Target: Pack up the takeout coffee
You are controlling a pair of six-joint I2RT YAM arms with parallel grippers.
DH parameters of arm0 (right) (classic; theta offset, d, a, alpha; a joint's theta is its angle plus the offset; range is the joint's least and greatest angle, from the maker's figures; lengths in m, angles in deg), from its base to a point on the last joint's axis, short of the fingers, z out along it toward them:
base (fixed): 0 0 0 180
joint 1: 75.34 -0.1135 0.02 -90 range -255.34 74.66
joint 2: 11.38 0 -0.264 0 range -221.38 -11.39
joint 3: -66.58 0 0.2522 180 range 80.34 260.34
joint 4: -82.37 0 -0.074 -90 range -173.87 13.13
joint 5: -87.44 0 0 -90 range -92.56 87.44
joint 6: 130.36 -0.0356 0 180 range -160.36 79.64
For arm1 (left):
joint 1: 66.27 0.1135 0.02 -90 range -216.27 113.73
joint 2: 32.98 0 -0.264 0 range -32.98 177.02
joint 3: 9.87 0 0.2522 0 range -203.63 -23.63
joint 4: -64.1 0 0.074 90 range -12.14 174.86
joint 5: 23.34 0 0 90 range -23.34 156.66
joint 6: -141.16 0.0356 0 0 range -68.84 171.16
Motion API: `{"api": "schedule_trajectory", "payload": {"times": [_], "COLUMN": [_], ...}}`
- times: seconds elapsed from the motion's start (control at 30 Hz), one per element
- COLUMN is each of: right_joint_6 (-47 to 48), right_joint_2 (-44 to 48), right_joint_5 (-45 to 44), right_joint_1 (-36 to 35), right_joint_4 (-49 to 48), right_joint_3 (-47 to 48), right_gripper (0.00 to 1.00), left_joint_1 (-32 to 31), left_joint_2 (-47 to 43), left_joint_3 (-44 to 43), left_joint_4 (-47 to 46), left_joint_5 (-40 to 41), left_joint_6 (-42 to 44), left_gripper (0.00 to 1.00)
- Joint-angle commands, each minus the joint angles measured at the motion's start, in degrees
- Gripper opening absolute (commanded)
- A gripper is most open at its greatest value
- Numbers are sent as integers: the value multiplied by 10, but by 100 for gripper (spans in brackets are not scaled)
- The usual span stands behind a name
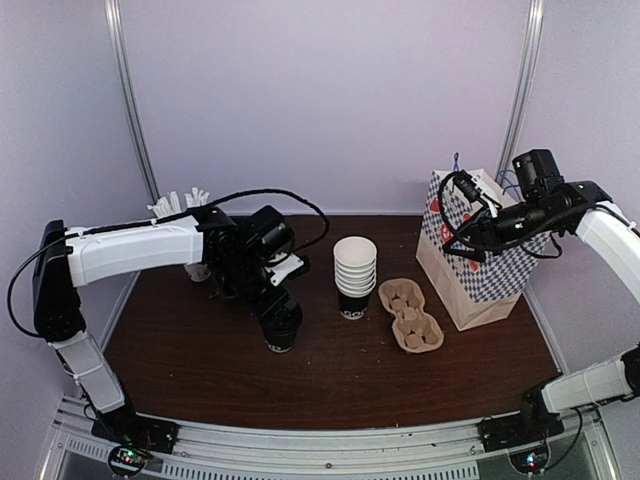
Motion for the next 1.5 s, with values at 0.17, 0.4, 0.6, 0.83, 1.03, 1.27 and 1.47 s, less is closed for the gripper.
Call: {"api": "schedule_trajectory", "payload": {"times": [0.17, 0.4, 0.6, 0.83, 1.03, 1.27, 1.47], "right_joint_6": [-9, -11, -12, -14, -13, 5, 60], "right_joint_2": [-4, -3, -1, 1, 0, -21, -52], "right_joint_5": [5, 12, 17, 16, 17, 7, -91], "right_joint_1": [6, 6, 6, 6, 6, 2, -71], "right_joint_4": [-3, 6, 6, 9, 11, 15, 42], "right_joint_3": [17, 32, 31, 31, 33, 48, 76], "right_gripper": [81, 81, 81, 81, 81, 77, 68], "left_joint_1": [116, 247, 305, 318, 317, 316, 250], "left_joint_2": [-143, -215, -226, -231, -262, -263, -255], "left_joint_3": [95, 159, 197, 211, 155, 85, 63], "left_joint_4": [36, 53, 44, 35, 90, 97, 13], "left_joint_5": [34, 21, 8, 6, 65, -8, -83], "left_joint_6": [-30, -43, -42, -54, -34, -37, -39], "left_gripper": [82, 82, 82, 92, 98, 97, 88]}}
